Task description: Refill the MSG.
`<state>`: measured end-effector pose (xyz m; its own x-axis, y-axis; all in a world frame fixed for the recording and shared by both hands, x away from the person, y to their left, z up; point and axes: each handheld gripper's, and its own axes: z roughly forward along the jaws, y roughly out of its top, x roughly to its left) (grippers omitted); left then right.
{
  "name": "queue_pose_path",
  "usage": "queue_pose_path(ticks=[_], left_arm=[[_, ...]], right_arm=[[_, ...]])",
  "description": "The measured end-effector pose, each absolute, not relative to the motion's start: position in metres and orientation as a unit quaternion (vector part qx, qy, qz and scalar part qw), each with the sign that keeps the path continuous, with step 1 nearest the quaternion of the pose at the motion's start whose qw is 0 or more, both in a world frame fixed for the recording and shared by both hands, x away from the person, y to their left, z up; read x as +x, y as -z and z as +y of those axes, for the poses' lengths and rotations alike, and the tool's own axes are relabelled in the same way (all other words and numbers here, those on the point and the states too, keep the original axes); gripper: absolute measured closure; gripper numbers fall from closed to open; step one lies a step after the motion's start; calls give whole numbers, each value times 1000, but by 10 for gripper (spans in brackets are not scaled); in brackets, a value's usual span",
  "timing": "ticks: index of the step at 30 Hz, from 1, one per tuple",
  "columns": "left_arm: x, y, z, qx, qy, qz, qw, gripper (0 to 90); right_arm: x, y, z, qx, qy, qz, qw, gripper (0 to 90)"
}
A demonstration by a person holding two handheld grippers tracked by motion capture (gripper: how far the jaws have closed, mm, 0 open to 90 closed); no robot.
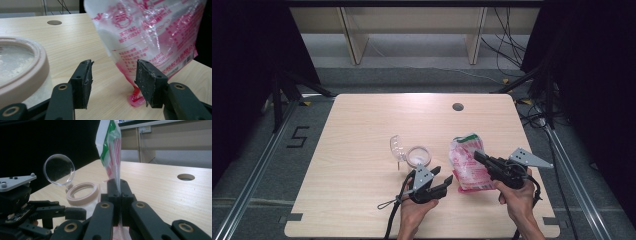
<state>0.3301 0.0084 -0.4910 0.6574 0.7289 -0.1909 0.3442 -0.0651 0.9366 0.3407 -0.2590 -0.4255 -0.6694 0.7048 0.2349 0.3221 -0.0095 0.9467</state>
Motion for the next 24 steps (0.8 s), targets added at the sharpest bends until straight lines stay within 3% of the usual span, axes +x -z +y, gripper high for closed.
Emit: queue_pose_path(ticks=[12,24], left_arm=[[330,490,15,707,-173,381,570,470],[329,489,16,711,-174,376,569,472]], right_arm=[[321,436,-286,399,-598,677,160,900],[325,451,-309,418,-585,671,183,900]])
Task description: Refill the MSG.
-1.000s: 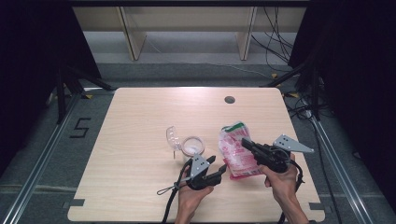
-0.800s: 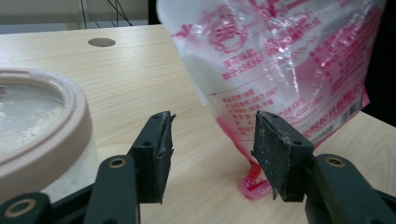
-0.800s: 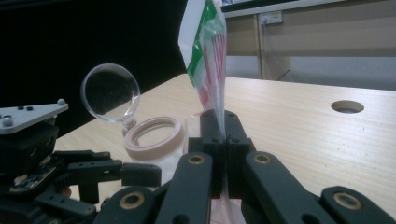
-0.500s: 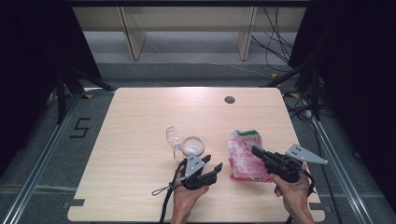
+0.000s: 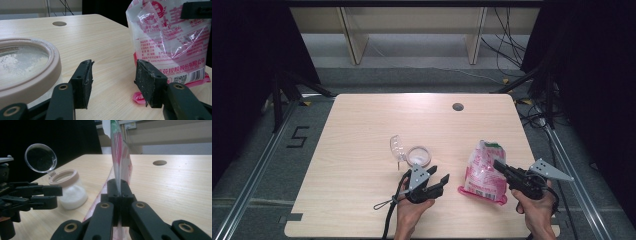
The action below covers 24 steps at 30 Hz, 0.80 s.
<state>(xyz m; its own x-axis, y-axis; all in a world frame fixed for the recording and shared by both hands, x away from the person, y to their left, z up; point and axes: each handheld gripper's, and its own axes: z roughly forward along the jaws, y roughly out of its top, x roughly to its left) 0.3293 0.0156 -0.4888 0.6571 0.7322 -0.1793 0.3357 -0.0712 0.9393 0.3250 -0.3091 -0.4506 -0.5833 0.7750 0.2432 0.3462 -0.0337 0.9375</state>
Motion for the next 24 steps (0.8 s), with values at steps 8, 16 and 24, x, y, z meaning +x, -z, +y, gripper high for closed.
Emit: queue_pose_path(ticks=[8,16,24], left_arm=[[329,490,15,708,-173,378,570,472],[327,485,18,714,-184,366,567,472],[325,486,18,711,-177,370,571,466]], right_arm=[[332,460,-322,430,-575,670,186,900],[336,467,-330,455,-557,669,189,900],[342,476,-334,463,-553,663,199,900]])
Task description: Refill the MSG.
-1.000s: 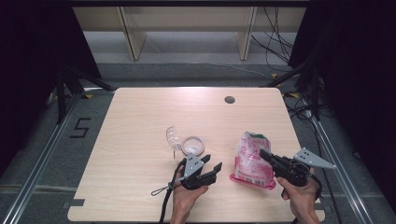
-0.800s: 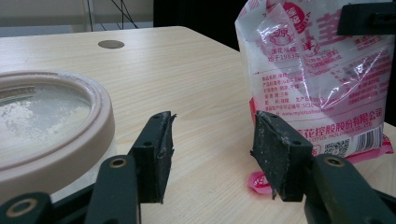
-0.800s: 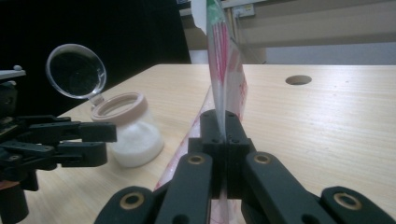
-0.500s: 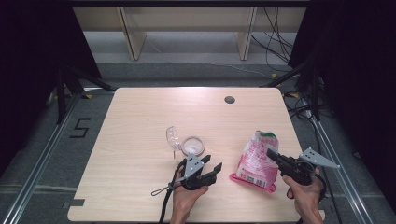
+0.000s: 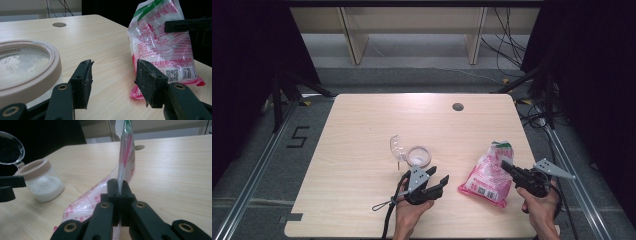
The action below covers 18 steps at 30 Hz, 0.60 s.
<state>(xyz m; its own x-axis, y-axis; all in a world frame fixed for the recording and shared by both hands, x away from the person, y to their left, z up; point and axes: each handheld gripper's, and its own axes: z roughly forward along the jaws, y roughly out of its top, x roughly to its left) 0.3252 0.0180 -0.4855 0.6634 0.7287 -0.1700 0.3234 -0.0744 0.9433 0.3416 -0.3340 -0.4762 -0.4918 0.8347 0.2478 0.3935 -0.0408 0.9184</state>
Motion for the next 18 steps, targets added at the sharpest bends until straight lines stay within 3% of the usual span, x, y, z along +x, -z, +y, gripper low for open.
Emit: queue_pose_path(ticks=[18], left_arm=[[322,485,23,719,-176,373,560,461]], right_arm=[[345,488,-341,500,-516,669,191,900]])
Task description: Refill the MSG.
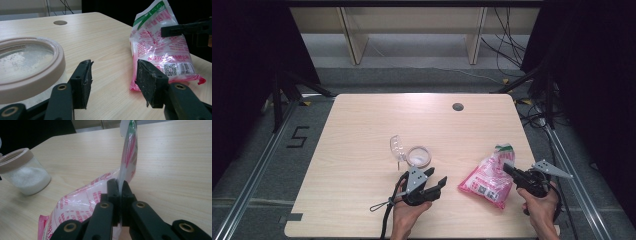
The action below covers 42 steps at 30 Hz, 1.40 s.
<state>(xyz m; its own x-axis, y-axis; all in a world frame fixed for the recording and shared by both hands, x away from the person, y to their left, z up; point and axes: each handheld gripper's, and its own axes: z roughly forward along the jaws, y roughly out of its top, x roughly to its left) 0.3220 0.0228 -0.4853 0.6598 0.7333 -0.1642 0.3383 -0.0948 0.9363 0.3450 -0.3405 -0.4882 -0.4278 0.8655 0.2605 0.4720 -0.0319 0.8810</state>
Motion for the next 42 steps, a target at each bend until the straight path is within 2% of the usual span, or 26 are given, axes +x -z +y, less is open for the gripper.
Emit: queue_pose_path(ticks=[3,5,12,16,19,22,27,32,33,36,42], left_arm=[[322,485,23,719,-177,372,560,460],[322,485,23,717,-177,375,560,455],[320,484,27,723,-179,376,552,431],[320,483,30,724,-178,377,550,414],[320,483,32,724,-179,376,549,403],[320,482,33,724,-180,376,549,396],[320,482,35,722,-179,376,553,394],[319,483,35,722,-178,375,554,390],[318,482,37,726,-181,376,547,389],[318,482,37,724,-177,373,552,389],[317,481,41,722,-180,380,550,386]], right_arm=[[345,489,-342,499,-510,671,202,900],[342,488,-339,517,-512,662,178,898],[342,491,-343,505,-493,681,196,863],[339,491,-340,524,-499,665,183,796],[340,493,-344,516,-497,669,198,705],[337,492,-343,536,-493,659,186,615],[332,491,-347,541,-498,646,205,527],[323,486,-348,559,-492,630,221,460],[321,484,-349,568,-486,630,211,455],[320,482,-353,556,-497,625,232,429],[309,476,-349,545,-502,631,230,388]])
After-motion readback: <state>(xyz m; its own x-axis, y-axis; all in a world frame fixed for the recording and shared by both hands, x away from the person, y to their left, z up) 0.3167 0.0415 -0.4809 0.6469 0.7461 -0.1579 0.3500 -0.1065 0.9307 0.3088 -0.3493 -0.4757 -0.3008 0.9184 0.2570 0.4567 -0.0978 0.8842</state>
